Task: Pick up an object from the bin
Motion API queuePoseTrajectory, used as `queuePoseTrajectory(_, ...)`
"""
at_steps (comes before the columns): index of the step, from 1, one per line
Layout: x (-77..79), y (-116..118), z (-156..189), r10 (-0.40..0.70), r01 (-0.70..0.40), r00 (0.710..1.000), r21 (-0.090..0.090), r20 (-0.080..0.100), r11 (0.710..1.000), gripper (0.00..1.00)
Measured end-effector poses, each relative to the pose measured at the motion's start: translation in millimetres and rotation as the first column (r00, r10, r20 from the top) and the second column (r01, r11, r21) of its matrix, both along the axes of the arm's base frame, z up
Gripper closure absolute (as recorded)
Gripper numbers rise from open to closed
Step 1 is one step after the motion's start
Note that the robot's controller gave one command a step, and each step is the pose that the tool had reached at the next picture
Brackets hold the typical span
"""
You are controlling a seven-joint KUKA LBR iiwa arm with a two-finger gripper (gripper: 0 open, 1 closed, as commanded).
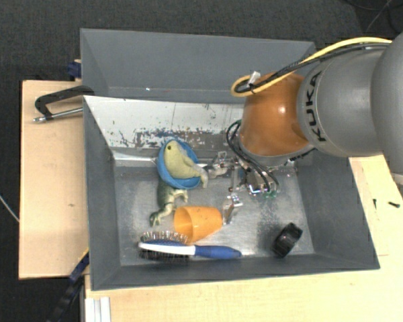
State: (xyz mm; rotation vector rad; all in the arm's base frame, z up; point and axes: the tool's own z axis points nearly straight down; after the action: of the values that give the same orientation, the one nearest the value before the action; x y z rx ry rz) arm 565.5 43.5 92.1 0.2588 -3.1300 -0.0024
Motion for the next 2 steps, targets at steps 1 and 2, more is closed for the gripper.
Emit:
queuePoseTrajectory(1, 10.1, 88, 31, 0.203, -0.203, 0.979, -0.002, 0.015, 0.979, 0.00)
queuePoseTrajectory(2, 36.3, 153, -5, 0.414, -0.413, 0.910, -0.020, 0.011, 0.910, 0.00)
